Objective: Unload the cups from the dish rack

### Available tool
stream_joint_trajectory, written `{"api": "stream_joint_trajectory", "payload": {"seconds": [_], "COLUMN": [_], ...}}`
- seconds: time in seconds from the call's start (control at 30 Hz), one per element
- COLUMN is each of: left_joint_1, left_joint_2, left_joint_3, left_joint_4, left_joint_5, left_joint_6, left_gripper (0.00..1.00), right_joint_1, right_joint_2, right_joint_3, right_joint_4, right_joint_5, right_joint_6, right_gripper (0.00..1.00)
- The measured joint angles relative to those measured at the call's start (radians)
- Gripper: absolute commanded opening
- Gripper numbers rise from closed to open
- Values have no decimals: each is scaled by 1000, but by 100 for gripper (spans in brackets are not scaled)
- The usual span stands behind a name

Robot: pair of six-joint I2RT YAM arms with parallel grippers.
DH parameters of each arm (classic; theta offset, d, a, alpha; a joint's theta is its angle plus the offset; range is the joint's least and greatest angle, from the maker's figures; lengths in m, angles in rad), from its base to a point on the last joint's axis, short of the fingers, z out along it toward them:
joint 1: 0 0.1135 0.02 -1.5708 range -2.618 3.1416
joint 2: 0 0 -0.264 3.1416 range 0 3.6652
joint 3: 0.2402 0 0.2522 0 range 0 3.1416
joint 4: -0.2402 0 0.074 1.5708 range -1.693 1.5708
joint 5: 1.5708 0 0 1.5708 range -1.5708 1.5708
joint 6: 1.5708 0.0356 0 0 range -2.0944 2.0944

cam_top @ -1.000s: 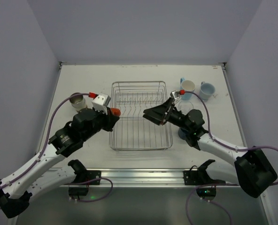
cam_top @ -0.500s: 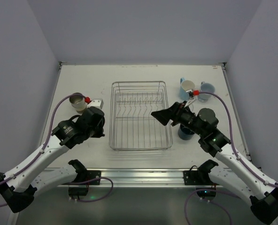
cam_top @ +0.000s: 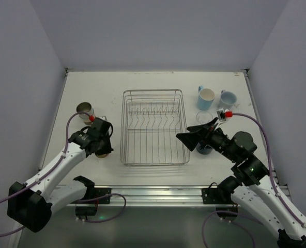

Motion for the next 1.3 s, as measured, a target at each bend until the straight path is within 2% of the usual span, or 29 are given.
{"api": "stream_joint_trajectory", "payload": {"seconds": [0.2, 0.57, 0.7, 0.77, 0.8, 0.97, 1.0, 1.07, 1.1, 1.2, 1.3], "left_joint_1": [1, 8, 11, 13, 14, 15, 15, 15, 15, 15, 15], "left_joint_2": [75, 175, 198, 196, 193, 152, 138, 105, 87, 26, -48], "left_joint_3": [-18, -50, -55, -55, -55, -55, -55, -52, -47, 8, 113], "left_joint_4": [27, 104, 138, 145, 146, 149, 148, 141, 132, 100, 81], "left_joint_5": [5, 4, 0, -4, -7, -22, -26, -38, -47, -77, -115], "left_joint_6": [-6, -6, -6, -7, -10, -19, -20, -19, -18, -7, 23], "left_gripper": [3, 18, 36, 41, 49, 70, 78, 85, 92, 99, 100], "right_joint_1": [0, 0, 0, 0, 0, 0, 0, 0, 0, 0, 0], "right_joint_2": [-6, -6, -6, -6, -5, 6, 7, 8, 8, 11, 17], "right_joint_3": [0, -1, -1, -1, -1, -1, -1, -1, -1, -1, 0], "right_joint_4": [-16, -18, -18, -18, -18, -19, -20, -21, -21, -21, -22], "right_joint_5": [0, -2, -1, -1, -1, -1, -1, -1, -1, -1, -2], "right_joint_6": [-18, -27, -29, -33, -34, -36, -36, -36, -36, -36, -37], "right_gripper": [99, 99, 99, 99, 99, 99, 99, 99, 99, 99, 99]}}
